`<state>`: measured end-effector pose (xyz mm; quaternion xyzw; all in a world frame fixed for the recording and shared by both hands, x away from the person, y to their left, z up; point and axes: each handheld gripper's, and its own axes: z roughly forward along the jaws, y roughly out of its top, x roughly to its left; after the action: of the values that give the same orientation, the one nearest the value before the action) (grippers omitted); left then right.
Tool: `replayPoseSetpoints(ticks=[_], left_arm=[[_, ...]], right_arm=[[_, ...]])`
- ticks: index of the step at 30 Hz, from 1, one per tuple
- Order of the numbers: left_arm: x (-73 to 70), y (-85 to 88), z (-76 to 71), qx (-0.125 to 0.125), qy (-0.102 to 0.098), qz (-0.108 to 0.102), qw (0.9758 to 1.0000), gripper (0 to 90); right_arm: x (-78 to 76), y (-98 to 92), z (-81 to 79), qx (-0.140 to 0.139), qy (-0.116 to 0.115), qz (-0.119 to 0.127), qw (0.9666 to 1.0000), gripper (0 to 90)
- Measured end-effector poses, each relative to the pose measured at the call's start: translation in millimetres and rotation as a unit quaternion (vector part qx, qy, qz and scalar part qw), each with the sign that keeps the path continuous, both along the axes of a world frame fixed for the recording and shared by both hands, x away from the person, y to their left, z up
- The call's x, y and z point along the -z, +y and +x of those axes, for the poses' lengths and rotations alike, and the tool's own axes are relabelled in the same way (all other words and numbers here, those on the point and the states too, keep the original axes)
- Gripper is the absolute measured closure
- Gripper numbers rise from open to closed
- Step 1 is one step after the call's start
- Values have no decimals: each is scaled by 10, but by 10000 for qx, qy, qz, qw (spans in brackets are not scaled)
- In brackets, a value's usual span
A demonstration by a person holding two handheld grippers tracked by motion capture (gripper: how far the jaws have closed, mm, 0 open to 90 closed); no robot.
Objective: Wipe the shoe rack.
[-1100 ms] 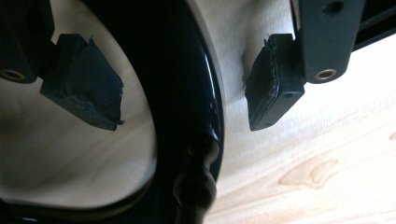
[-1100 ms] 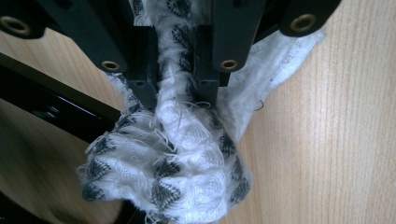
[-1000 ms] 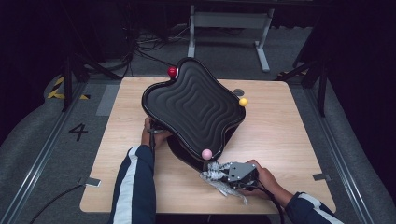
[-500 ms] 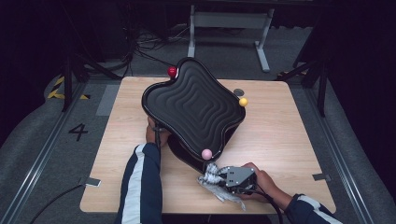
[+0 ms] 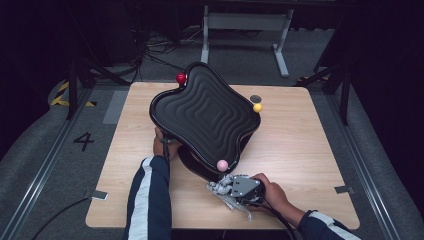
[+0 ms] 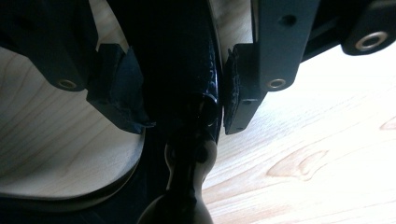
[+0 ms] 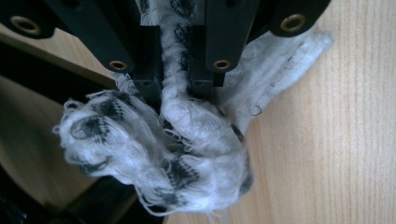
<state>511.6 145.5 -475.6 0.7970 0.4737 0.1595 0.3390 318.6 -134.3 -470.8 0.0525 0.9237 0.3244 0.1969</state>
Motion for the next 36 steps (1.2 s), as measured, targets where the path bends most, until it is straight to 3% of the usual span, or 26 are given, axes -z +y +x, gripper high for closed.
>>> replayPoseSetpoints(ticks=[5, 10, 13, 16, 18, 20, 21, 25, 27, 29, 31, 36], left_arm=[[3, 64, -74, -120, -27, 17, 9999, 503], [5, 117, -196, -160, -89, 162, 9997, 491], [18, 173, -269, -130, -122, 75, 9998, 479], [15, 220, -328, -81, -70, 7, 9999, 468], [19, 253, -363, -49, -68, -55, 9999, 463], [24, 257, -379, -75, -34, -157, 9998, 462], [22, 267, -379, -72, -82, -89, 9999, 462], [20, 268, -388, -75, -44, -116, 9999, 462], [21, 268, -405, -100, -65, -103, 9999, 462], [25, 264, -425, -90, -26, -182, 9998, 461], [20, 278, -444, -93, -52, -92, 9999, 463], [26, 294, -492, -41, -41, -159, 9999, 454]], right_arm=[[4, -49, 77, 242, -68, -50, 9997, 802], [10, -191, 195, 525, -142, -66, 9985, 802], [12, -308, 281, 724, -97, -21, 9973, 802], [11, -420, 369, 869, 101, 121, 9961, 800], [13, -470, 363, 748, 39, 92, 9971, 799], [-18, -525, 299, 528, 155, 181, 9983, 800], [-18, -525, 299, 528, 155, 181, 9983, 800], [-159, -508, 118, 46, 273, 741, 9969, 801], [-183, -404, 37, -134, 188, 804, 9965, 798], [-161, -305, 0, -166, 89, 693, 9974, 796], [-129, -217, -16, -189, 74, 630, 9978, 796], [-24, -166, 16, 103, -11, 138, 9999, 793]])
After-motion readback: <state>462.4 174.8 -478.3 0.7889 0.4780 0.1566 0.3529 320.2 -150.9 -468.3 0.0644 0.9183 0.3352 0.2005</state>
